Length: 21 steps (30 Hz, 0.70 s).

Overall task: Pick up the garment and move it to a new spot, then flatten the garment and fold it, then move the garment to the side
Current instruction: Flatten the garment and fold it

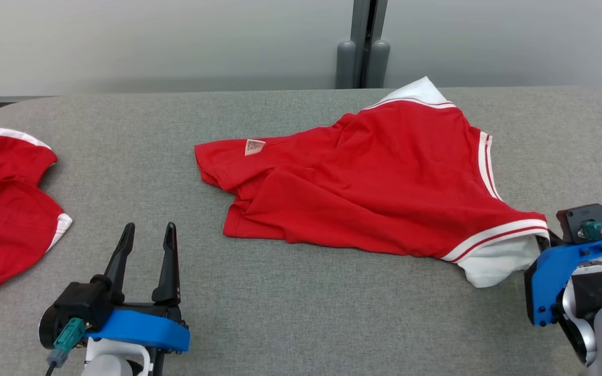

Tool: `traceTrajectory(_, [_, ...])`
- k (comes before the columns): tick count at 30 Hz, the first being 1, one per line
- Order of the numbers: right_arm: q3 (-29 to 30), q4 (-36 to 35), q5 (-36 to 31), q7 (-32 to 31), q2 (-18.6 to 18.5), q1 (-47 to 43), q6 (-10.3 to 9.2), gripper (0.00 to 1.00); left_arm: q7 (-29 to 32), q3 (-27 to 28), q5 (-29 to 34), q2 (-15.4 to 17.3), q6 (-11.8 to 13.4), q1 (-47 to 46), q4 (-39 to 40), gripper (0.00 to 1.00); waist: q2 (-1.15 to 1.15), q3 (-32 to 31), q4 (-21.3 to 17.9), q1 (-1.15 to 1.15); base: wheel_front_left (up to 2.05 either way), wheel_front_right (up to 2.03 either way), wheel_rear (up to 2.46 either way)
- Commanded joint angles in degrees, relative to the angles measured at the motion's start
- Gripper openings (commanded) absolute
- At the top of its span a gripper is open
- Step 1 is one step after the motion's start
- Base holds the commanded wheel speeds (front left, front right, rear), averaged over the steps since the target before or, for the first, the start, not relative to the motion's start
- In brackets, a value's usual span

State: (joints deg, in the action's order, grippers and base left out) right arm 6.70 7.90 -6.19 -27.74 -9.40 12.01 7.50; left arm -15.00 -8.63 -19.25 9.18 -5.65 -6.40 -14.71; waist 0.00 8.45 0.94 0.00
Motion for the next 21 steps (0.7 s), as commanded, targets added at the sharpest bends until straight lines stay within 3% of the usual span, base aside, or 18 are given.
traceTrajectory(1, [0.2,2.6,0.5,0.5,-0.6,2.4,-0.01,0.00,-0.2,-0.5,-0.2,0.2,-0.3,-1.3,0.0,1.00,0.00,0.9,0.8,0.00,0.00,0.00,0.00])
traceTrajectory(3, [1.0,6.4,0.9,1.5,-1.2,4.3,-0.01,0.00,-0.2,-0.9,-0.2,0.2,-0.3,-1.7,-0.2,1.00,0.00,1.6,1.5,0.00,0.00,0.00,0.00])
traceTrajectory(4, [1.0,8.0,1.5,2.8,-1.2,5.7,-0.01,0.18,-0.2,-1.0,-0.3,0.3,-0.4,-2.1,-0.3,1.00,0.00,1.9,1.8,0.00,0.00,0.00,0.00])
traceTrajectory(5, [1.5,9.7,1.7,4.0,-1.3,7.0,-0.01,0.95,-0.2,-1.1,-0.3,0.4,-0.5,-2.5,-0.3,1.00,0.00,2.3,2.1,0.00,0.00,0.00,0.00])
traceTrajectory(6, [1.9,11.5,2.0,5.2,-1.4,8.1,-0.01,1.00,-0.2,-1.2,-0.3,0.5,-0.5,-2.7,-0.4,1.00,0.00,2.6,2.3,0.00,0.00,0.00,0.00])
traceTrajectory(13, [2.6,17.9,2.4,13.9,-1.1,14.1,-0.01,1.00,-0.3,-0.6,-0.1,0.7,-0.2,-3.2,-0.6,1.00,0.00,2.8,2.6,0.00,0.00,0.00,0.00])
traceTrajectory(21, [3.4,12.1,5.9,23.5,0.7,9.3,-0.01,1.00,-0.3,0.3,-0.4,0.1,0.3,-1.3,-0.6,1.00,0.00,-0.4,0.3,0.00,0.00,0.00,0.00])
